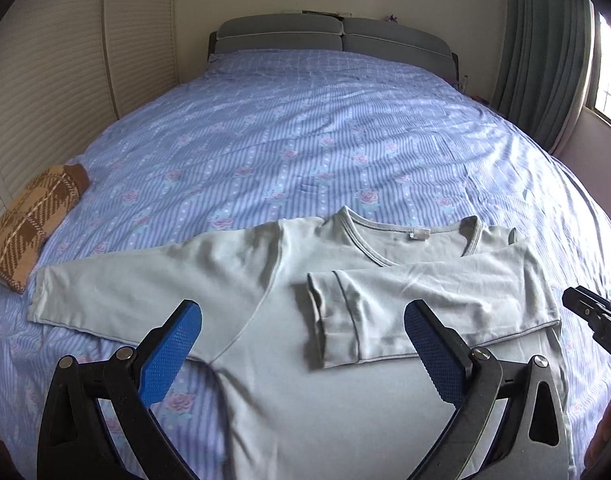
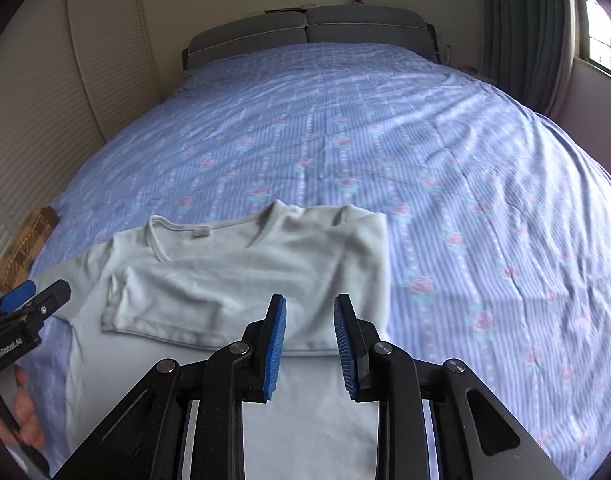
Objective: Fold small clothes
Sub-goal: 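Move the left tool toward the other sleeve cuff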
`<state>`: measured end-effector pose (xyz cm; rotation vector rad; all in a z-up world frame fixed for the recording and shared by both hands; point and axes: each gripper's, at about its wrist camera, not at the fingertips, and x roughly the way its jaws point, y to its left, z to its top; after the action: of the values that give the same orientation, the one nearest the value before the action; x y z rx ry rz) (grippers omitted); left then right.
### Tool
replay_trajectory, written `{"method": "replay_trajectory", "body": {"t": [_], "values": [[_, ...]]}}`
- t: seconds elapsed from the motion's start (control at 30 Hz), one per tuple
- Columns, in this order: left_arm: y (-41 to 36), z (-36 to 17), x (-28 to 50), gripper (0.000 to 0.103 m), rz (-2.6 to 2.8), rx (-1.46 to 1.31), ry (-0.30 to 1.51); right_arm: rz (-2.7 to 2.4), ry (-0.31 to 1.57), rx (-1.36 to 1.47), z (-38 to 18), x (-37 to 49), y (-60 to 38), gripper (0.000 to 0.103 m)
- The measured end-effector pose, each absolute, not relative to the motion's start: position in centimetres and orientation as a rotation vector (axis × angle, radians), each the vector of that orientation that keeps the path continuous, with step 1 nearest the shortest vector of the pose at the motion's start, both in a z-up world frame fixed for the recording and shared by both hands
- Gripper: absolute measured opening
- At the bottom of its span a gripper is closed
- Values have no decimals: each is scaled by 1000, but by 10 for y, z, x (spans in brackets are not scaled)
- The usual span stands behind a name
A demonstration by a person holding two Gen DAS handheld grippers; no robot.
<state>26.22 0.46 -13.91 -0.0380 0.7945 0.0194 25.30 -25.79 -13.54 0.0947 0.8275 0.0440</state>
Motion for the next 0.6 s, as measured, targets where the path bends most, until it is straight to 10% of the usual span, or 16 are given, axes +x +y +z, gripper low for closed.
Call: {"method": "replay_trajectory", "body": {"t": [0.27,0.6], "values": [[-8,-177,287,64,-12,-34,860,-7,810,96,-155,251,-273,27],[-2,-202,294,55,4,-10,877,-73,856,135,-185,261,-288,27]]}}
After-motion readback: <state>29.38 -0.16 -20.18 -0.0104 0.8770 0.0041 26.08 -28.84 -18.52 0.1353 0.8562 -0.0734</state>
